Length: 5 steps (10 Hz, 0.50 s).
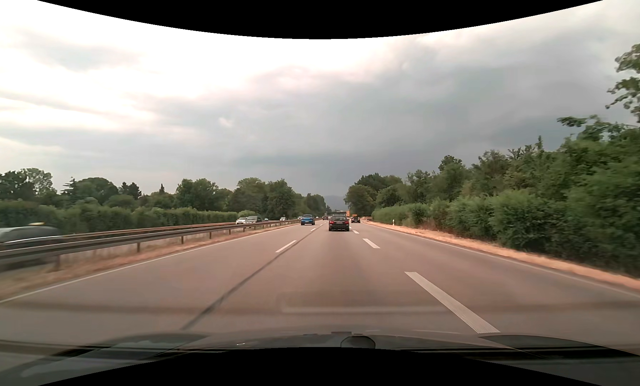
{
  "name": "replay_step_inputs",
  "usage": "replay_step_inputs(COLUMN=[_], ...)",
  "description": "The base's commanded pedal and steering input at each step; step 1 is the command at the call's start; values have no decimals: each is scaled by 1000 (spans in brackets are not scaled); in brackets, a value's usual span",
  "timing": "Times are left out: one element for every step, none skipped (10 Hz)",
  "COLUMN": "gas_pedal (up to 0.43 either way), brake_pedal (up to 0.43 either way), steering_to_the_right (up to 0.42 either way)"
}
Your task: Follow the waypoints while adhering to traffic rules and regulations
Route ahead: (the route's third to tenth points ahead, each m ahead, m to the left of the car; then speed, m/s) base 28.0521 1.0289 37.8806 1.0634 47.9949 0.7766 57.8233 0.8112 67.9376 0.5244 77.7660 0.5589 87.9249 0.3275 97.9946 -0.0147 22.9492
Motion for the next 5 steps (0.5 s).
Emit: replay_step_inputs(gas_pedal=[177,177,177,177,189], brake_pedal=[0,0,0,0,0], steering_to_the_right=[-1,-1,-1,-1,-1])
